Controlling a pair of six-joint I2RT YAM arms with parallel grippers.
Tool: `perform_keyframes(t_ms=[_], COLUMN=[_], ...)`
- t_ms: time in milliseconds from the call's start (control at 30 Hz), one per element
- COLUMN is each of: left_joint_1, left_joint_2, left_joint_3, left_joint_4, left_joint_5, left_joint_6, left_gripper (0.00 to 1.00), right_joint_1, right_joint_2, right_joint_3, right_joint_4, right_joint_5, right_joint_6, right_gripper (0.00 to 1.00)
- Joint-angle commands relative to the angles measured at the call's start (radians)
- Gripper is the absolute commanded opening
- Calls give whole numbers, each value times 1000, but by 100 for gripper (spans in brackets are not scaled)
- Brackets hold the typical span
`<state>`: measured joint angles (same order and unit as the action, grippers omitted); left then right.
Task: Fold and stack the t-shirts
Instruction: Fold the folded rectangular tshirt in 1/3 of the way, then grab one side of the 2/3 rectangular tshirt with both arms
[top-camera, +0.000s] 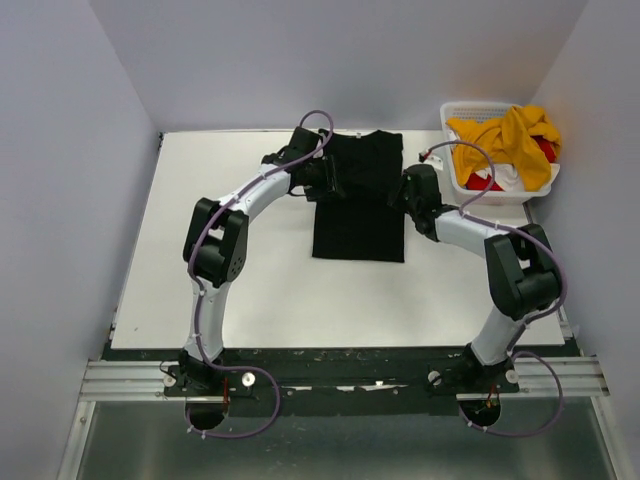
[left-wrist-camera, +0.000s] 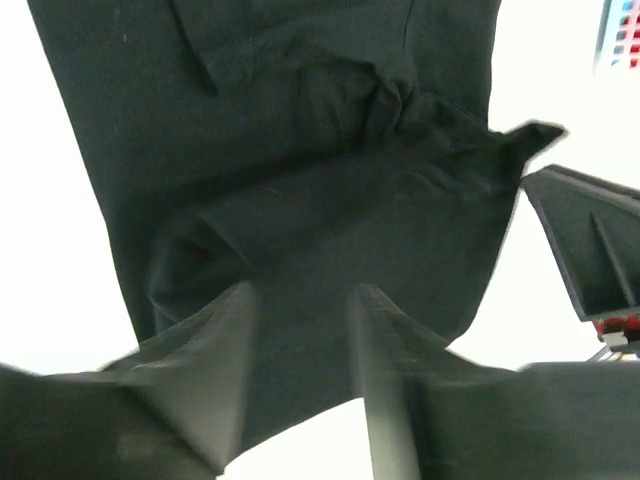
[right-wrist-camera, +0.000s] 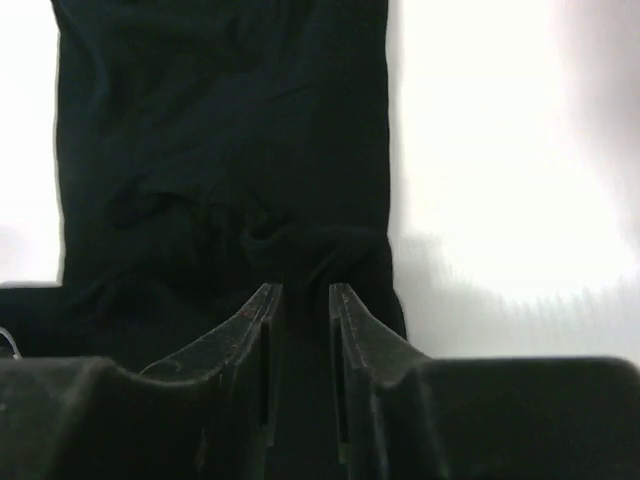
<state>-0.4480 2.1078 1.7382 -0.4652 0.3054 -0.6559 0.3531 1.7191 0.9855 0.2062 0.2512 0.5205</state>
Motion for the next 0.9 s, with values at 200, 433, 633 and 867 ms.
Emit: perform_keyframes(t_ms=[200,433,633,867], left_joint_1=[39,23,15,14], left_joint_2=[-83,-412,-476,-388], left_joint_3=[-2,-513,-777,-808], left_joint_4=[8,191,272,378], left_joint_5=[127,123,116,161], left_joint_6=[55,-19,-66,-131], left_gripper=[98,99,99,85], right_joint_1=[-28,-28,-28,-28], right_joint_2=[11,-200,-360,-413], right_joint_3=[131,-126,-374,-455], right_joint_4=[-114,-177,-137,-148], right_joint_5=[-75,-186,-318,-319], right_joint_6=[-12,112,209,232], right_gripper=[100,100,100,100])
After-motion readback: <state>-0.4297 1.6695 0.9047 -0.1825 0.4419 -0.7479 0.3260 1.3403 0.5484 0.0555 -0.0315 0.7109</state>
